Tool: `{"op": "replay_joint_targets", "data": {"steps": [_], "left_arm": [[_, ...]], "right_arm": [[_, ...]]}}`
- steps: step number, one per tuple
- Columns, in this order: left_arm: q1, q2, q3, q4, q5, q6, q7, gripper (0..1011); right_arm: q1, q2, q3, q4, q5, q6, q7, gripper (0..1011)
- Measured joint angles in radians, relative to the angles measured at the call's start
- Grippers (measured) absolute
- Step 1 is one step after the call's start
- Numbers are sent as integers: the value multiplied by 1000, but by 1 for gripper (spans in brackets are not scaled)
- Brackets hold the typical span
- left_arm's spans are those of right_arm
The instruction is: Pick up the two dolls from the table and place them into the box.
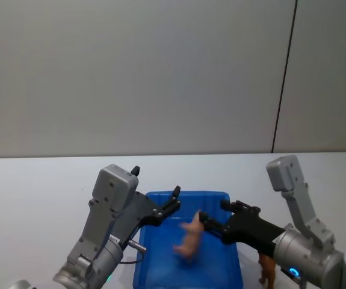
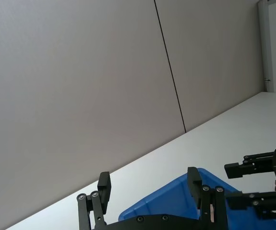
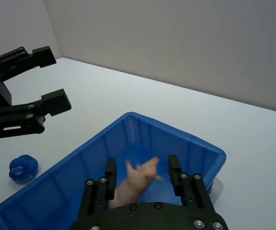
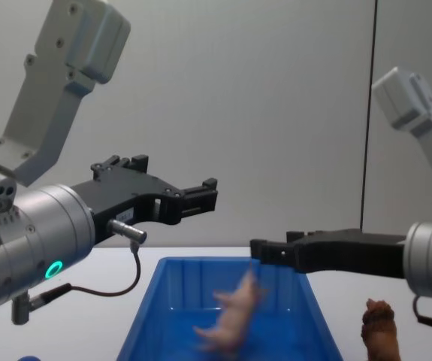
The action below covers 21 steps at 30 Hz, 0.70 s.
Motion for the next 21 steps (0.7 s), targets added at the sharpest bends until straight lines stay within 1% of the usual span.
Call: {"op": "replay_joint_targets", "data": {"steps": [1, 3, 4, 5, 6, 9, 11, 12, 14, 21], "left_arm": [[0, 0, 0, 0, 0, 0, 0, 1001], [0, 0, 0, 0, 0, 0, 0, 1001], [0, 0, 0, 0, 0, 0, 0, 1001], [0, 0, 0, 0, 0, 0, 0, 1001], [0, 0, 0, 0, 0, 0, 0, 1001], [0, 0, 0, 0, 0, 0, 0, 1002], [0, 0, 0, 0, 0, 0, 0, 1001], [0, 0, 0, 0, 0, 0, 0, 1001], [0, 0, 0, 0, 0, 0, 0, 1001], [0, 0, 0, 0, 0, 0, 0, 1001]], "right_arm": [[2, -2, -2, 3, 0, -1, 0, 631], [4, -5, -4, 8, 0, -7, 0, 718], [4, -6, -5, 9, 0, -8, 0, 740], [4, -6, -5, 10, 0, -11, 0, 740], [4, -6, -6, 10, 0, -13, -1, 796], [3, -6, -6, 10, 3, -25, -11, 869], [1, -4, -5, 7, 6, -32, -20, 937], [-3, -1, -3, 2, 9, -38, -28, 945], [-13, 6, 1, -8, 15, -48, -43, 996], [-57, 36, 16, -54, 37, -70, -94, 1001]]}}
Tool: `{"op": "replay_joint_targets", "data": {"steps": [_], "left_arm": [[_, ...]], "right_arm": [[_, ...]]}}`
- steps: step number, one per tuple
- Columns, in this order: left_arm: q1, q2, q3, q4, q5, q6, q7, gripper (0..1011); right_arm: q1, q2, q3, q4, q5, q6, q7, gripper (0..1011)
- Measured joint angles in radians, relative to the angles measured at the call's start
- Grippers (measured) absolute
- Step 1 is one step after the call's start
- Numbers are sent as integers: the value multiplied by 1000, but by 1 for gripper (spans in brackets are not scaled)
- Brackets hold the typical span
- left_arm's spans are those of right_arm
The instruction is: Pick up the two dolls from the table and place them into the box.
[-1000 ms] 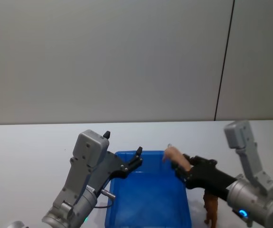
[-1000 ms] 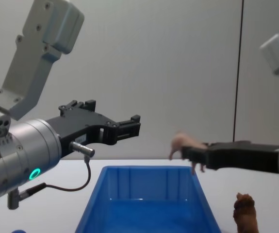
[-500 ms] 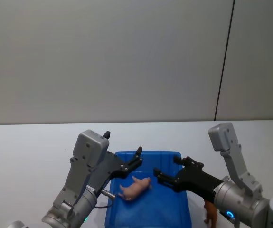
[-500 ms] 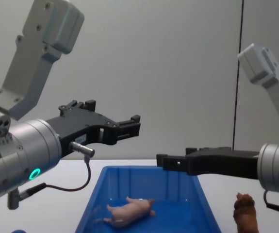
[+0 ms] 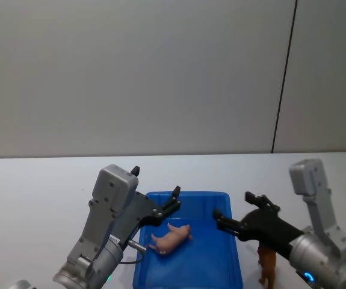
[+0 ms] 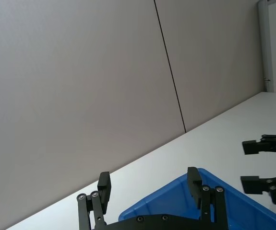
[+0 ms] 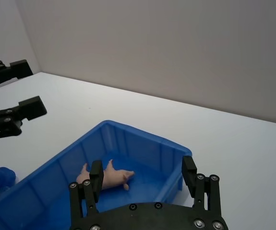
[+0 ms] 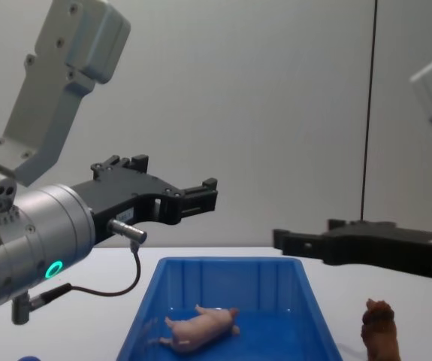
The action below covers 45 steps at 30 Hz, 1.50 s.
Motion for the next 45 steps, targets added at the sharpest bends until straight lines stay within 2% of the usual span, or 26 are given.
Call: {"op": "replay_joint_targets", "data": {"steps": [7, 15, 22, 31, 35, 43, 45], "left_arm": [[0, 0, 0, 0, 0, 0, 0, 1001], [0, 0, 0, 0, 0, 0, 0, 1001], [0, 0, 0, 0, 0, 0, 0, 1001], [0, 0, 0, 0, 0, 0, 0, 1001], [0, 0, 0, 0, 0, 0, 0, 1001], [0, 0, 0, 0, 0, 0, 0, 1001], [0, 0, 0, 0, 0, 0, 0, 1001]], "right_arm": [[-53, 34, 14, -47, 27, -3, -48, 1001], [-101, 67, 29, -80, 63, 25, -93, 1001], [-111, 77, 38, -77, 92, 64, -109, 1001], [-94, 72, 46, -30, 127, 119, -118, 1001], [-82, 67, 47, -9, 140, 138, -120, 947], [-63, 58, 49, 22, 161, 168, -123, 732], [-59, 56, 50, 28, 167, 175, -124, 652]]}}
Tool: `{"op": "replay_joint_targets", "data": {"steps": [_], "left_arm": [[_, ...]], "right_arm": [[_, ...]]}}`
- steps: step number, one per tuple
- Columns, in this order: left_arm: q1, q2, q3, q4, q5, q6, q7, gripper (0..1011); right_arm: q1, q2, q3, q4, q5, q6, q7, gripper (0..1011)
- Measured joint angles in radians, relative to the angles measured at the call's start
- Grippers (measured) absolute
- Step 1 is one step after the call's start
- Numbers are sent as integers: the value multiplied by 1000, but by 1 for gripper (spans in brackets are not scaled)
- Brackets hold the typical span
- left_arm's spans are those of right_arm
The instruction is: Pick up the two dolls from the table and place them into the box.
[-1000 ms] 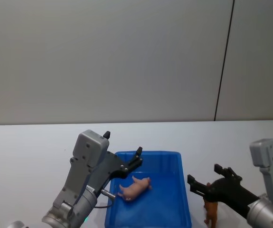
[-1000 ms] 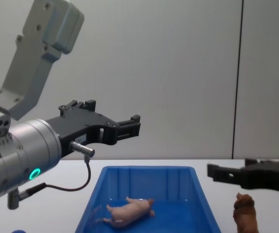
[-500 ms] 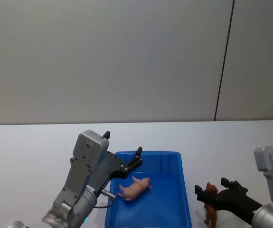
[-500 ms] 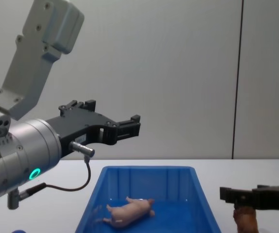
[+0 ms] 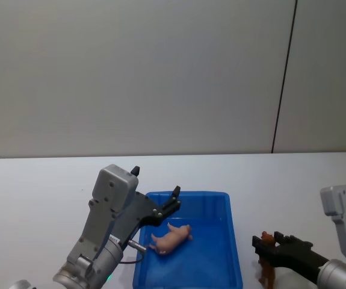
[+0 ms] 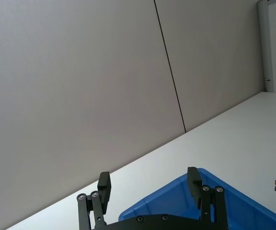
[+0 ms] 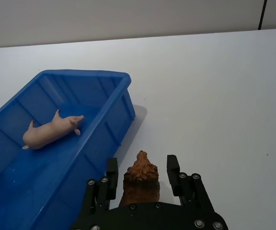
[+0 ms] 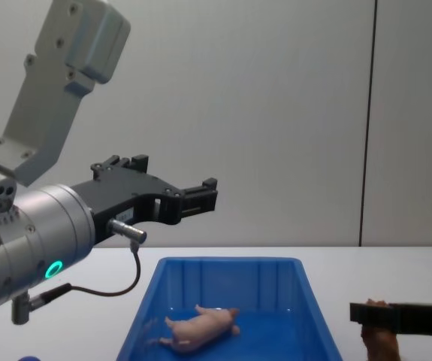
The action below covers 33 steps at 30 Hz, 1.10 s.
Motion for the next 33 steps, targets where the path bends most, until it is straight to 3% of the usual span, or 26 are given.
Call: {"op": "replay_joint_targets", "data": {"steps": [9, 25, 33], "left_arm": [[0, 0, 0, 0, 0, 0, 0, 1001], [0, 0, 0, 0, 0, 0, 0, 1002], [0, 0, 0, 0, 0, 0, 0, 1001]], "right_arm": [[9, -2, 4, 9, 17, 14, -4, 390], [23, 0, 10, -35, 13, -42, -1, 384], [78, -25, 8, -59, 11, -69, 31, 384]]}}
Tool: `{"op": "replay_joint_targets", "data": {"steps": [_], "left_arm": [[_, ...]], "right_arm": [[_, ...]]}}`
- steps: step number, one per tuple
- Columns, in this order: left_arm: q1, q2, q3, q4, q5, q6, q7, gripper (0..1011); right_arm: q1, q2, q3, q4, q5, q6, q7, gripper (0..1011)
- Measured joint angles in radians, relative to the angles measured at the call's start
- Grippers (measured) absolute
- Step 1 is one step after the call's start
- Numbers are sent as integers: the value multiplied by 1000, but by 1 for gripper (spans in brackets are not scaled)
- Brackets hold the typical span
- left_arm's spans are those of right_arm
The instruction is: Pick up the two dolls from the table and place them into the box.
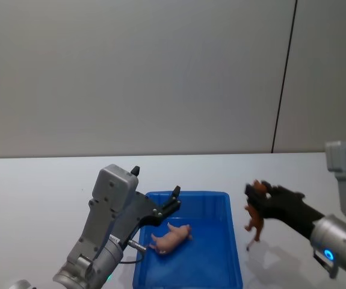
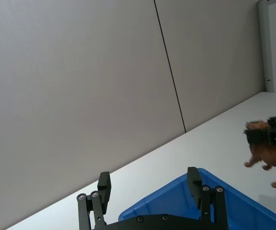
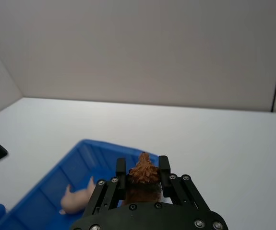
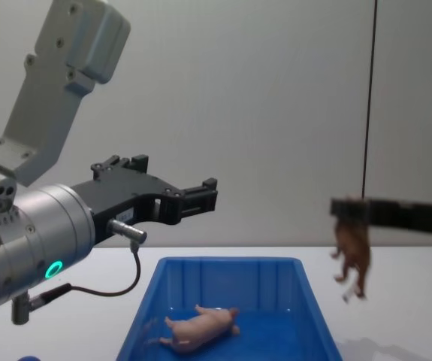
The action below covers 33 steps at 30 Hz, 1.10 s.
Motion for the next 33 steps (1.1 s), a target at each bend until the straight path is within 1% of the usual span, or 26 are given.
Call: {"op": "replay_joint_targets", "data": {"steps": [5, 6, 9, 16, 18, 19, 22, 24, 25, 26, 27, 28, 29, 33], "left_arm": [[0, 0, 0, 0, 0, 0, 0, 1001], [0, 0, 0, 0, 0, 0, 0, 1001], [0, 0, 0, 0, 0, 0, 0, 1001], [0, 0, 0, 0, 0, 0, 0, 1001], [0, 0, 0, 0, 0, 0, 0, 1001], [0, 0, 0, 0, 0, 0, 0, 1001], [0, 0, 0, 0, 0, 0, 0, 1001], [0, 0, 0, 0, 0, 0, 0, 1001], [0, 0, 0, 0, 0, 0, 0, 1001], [0, 0, 0, 0, 0, 0, 0, 1001], [0, 0, 0, 0, 0, 0, 0, 1001], [0, 0, 0, 0, 0, 0, 0, 1001], [0, 0, 0, 0, 0, 0, 0, 1001], [0, 0, 0, 0, 0, 0, 0, 1001]], "right_arm": [[46, -29, -12, 14, -9, -4, 23, 384], [46, -29, -12, 14, -9, -4, 23, 384], [70, -45, -21, 32, -14, -4, 32, 384], [118, -87, -48, 97, -32, 1, 52, 384], [125, -94, -54, 110, -35, 1, 55, 403], [133, -102, -60, 126, -39, 2, 60, 454], [141, -112, -69, 145, -44, 3, 66, 512], [147, -120, -75, 162, -48, 3, 70, 619], [149, -122, -77, 166, -49, 3, 71, 628], [152, -125, -81, 174, -50, 2, 74, 681], [152, -127, -82, 177, -51, 1, 76, 702], [153, -128, -84, 181, -52, -1, 77, 759], [153, -129, -85, 185, -53, -4, 80, 770], [151, -127, -86, 189, -54, -13, 85, 887]]}}
